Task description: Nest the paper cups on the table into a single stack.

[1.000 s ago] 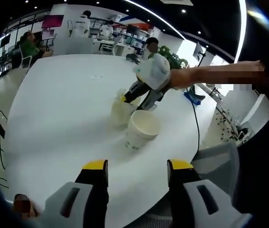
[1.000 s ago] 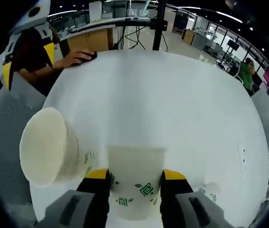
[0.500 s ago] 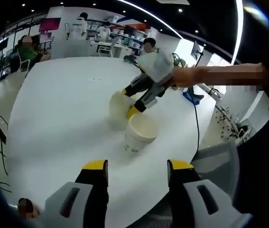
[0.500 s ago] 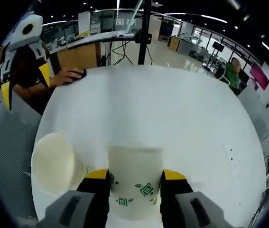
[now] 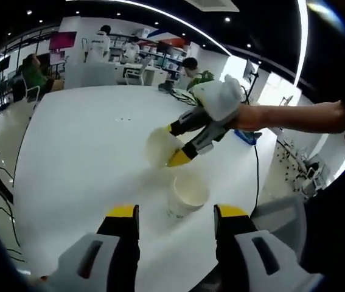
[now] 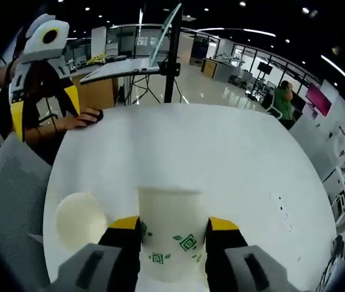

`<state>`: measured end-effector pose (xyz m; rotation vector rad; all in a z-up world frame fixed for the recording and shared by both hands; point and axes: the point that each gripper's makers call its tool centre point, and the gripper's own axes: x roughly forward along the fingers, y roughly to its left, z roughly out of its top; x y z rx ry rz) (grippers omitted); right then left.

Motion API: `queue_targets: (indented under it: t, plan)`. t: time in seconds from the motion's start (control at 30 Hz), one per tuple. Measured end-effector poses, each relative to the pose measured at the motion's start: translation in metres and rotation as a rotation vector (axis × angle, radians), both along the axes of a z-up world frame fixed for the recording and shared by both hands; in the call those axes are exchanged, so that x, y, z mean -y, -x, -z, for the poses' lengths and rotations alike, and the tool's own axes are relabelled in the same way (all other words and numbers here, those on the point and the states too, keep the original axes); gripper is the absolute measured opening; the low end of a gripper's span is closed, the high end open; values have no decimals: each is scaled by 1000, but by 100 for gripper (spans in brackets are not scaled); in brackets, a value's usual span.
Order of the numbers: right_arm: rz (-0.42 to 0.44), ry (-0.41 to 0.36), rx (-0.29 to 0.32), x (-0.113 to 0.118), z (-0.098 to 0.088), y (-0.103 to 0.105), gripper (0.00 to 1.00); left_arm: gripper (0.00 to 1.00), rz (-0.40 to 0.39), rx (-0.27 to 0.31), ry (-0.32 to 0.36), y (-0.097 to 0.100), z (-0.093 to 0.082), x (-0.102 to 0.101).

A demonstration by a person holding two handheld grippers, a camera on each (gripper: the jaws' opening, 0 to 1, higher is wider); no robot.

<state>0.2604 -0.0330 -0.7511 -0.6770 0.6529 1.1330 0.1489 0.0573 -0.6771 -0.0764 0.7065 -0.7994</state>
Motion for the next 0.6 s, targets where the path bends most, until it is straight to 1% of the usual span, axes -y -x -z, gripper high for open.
queue_targets:
  t: [0.17,0.27,0.33,0.4,0.43,0.5,0.6]
  plan:
    - [-11,-51,65,-13,-24,14,40,47,10,29,4,-19,-15,11]
    - [-12,-67,83,-17,-34,19,40,45,9,32,9,-28,-20,15]
    - [1,-95,99,-21,-41,21,40,45,8,28,29,-36,-23,19]
    - [9,-121,99,-24,-47,28,40,44,11,22,54,-37,-29,25]
    - [9,-127,100,-25,-48,30,40,44,16,25,67,-39,-33,29]
    - [2,-130,103,-28,-44,32,40,44,25,25,79,-42,-37,34]
    - [-5,-125,113,-27,-41,35,40,44,36,26,78,-43,-39,40]
